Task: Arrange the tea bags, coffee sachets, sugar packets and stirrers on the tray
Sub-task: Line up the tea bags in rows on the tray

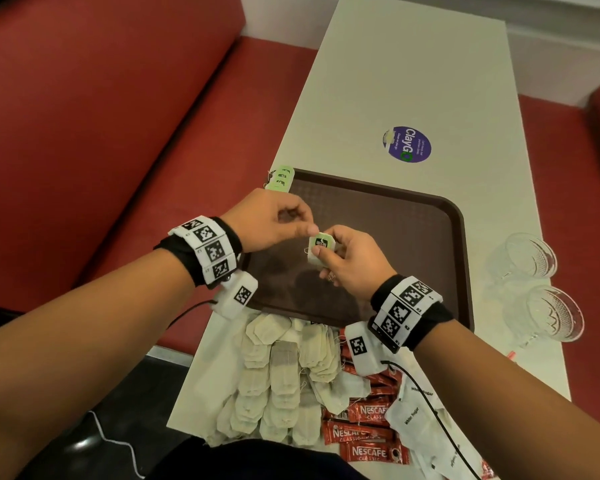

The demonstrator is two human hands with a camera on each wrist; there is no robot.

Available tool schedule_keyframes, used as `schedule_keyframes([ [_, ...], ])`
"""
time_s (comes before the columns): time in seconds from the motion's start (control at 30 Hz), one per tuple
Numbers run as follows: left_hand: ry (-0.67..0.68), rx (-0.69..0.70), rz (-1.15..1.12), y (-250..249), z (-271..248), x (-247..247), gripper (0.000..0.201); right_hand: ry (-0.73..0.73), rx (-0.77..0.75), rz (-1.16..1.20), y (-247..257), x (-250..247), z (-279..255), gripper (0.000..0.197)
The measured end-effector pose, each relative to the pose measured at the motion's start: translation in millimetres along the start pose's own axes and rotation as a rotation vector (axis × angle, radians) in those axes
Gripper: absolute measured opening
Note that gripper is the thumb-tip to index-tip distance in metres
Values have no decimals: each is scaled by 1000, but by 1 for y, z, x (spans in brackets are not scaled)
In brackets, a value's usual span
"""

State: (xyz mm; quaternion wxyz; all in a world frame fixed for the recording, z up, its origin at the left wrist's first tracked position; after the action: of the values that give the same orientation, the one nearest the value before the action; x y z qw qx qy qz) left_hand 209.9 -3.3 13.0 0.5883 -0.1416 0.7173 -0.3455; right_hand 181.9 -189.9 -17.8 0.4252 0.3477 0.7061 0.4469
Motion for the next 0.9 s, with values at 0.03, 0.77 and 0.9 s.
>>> schedule_keyframes([
  [0.03,8,50,6,-4,-4,2,23,2,-7,6,0,1,1,9],
  [0.77,25,-318,358,79,-3,0,9,605,-85,-731,-6,21,-44,39],
  [0.9,-49,-373,454,83,15,1,8,673,-93,-819,-6,28,-52,40],
])
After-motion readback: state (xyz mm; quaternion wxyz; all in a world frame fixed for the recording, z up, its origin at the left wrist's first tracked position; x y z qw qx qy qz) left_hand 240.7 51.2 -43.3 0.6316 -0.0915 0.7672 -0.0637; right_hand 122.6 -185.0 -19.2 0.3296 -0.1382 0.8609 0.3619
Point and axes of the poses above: each hand's wrist, its own z-axis towards the middle knuckle, its own x-axis out of the palm, y = z × x, the point moved 3 cm from there along z, towards the middle knuckle, and after that the axes turned 10 degrees about z, right-handed, at the moved point
